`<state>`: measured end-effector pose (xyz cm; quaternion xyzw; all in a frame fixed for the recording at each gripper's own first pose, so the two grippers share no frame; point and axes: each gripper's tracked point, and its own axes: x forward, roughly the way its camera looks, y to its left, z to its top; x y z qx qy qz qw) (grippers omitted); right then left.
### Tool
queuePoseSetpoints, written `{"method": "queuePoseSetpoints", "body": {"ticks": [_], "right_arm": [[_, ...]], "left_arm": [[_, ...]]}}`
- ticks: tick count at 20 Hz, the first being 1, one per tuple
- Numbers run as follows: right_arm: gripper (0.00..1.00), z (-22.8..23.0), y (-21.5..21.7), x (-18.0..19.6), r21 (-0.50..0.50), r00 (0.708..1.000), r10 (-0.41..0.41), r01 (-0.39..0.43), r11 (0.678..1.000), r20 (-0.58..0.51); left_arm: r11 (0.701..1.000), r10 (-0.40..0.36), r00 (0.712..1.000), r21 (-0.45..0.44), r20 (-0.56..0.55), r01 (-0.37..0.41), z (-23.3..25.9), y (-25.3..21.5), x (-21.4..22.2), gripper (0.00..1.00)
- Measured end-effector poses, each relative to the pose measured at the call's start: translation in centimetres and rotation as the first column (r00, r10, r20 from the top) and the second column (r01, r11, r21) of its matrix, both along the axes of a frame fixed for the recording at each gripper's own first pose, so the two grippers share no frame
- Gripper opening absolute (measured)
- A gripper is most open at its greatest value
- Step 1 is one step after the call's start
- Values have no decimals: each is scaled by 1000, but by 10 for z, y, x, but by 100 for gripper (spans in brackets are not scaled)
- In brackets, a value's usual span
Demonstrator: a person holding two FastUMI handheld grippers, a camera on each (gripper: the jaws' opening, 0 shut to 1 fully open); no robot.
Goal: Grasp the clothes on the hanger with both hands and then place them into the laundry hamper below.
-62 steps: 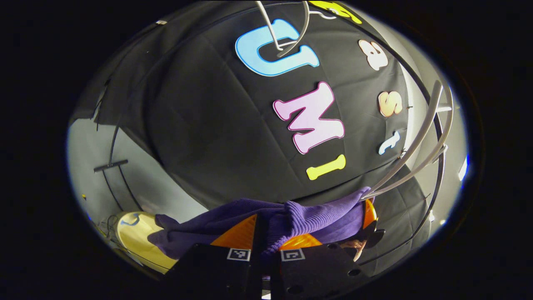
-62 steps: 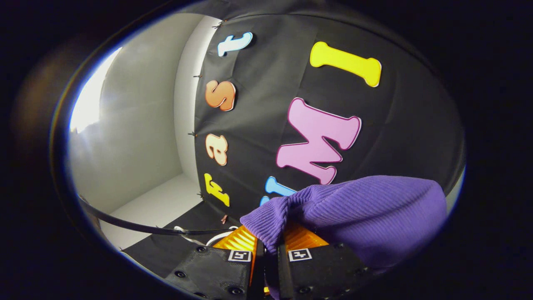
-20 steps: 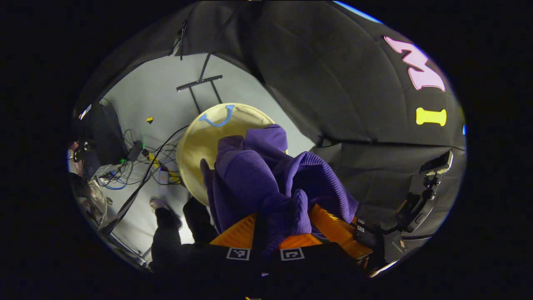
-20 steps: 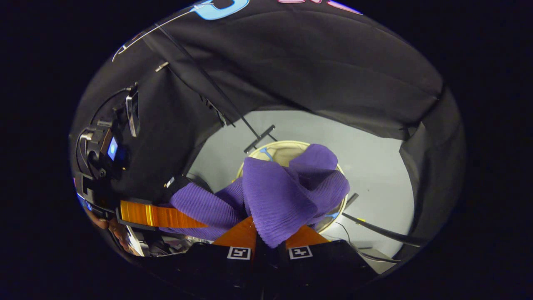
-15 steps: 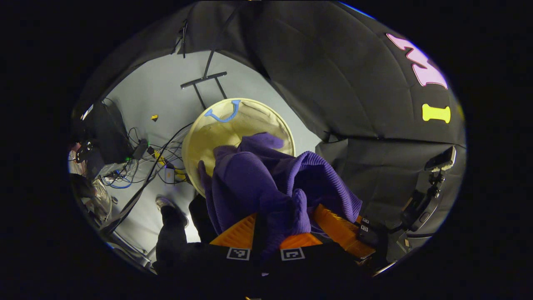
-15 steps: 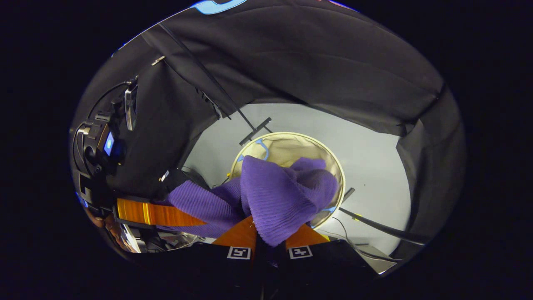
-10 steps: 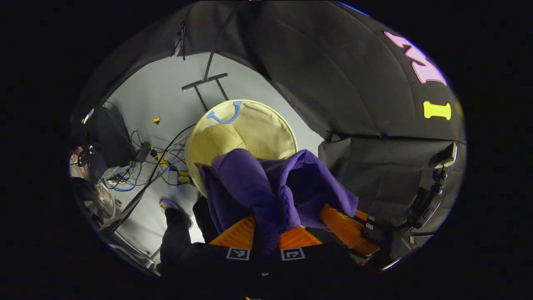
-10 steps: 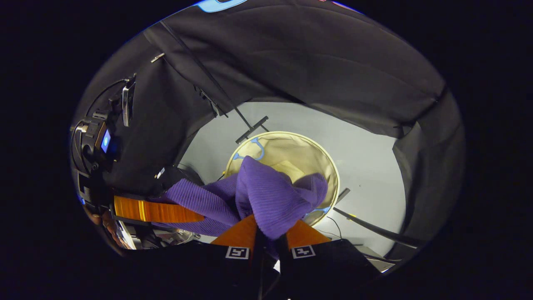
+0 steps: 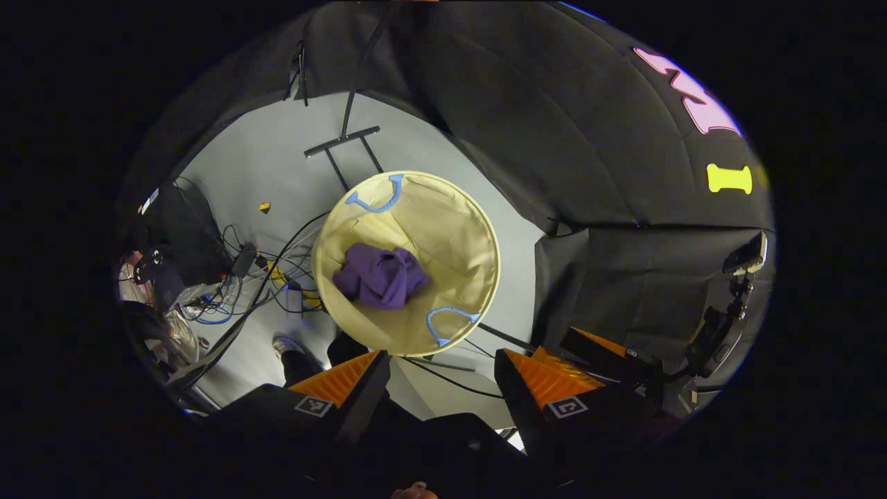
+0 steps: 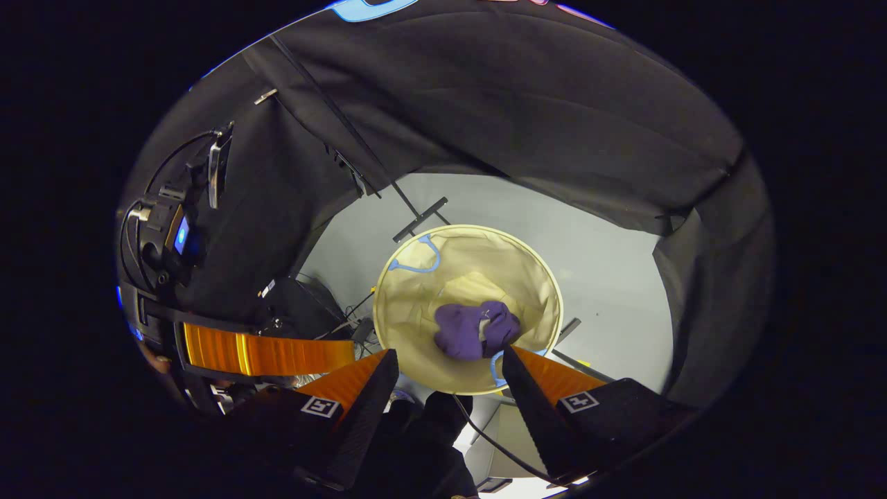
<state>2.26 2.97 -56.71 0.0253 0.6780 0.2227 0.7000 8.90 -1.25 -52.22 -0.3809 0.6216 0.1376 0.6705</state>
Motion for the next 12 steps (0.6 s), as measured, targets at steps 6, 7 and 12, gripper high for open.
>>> {"method": "queuePoseSetpoints", "body": {"ticks": [6,7,12], "right_arm": [[99,3,-6,0,8,1000,-17,17,1000,1],[99,3,-7,1,10,1000,-18,18,1000,2],[99,-1,-8,0,17,1000,-18,18,1000,11]], "left_arm": [[1000,19,1000,6,-4,-19,1,6,1,96],[1000,16,1000,10,-6,-16,1,7,0,96],[999,19,1000,33,14,-19,3,12,6,96]]}}
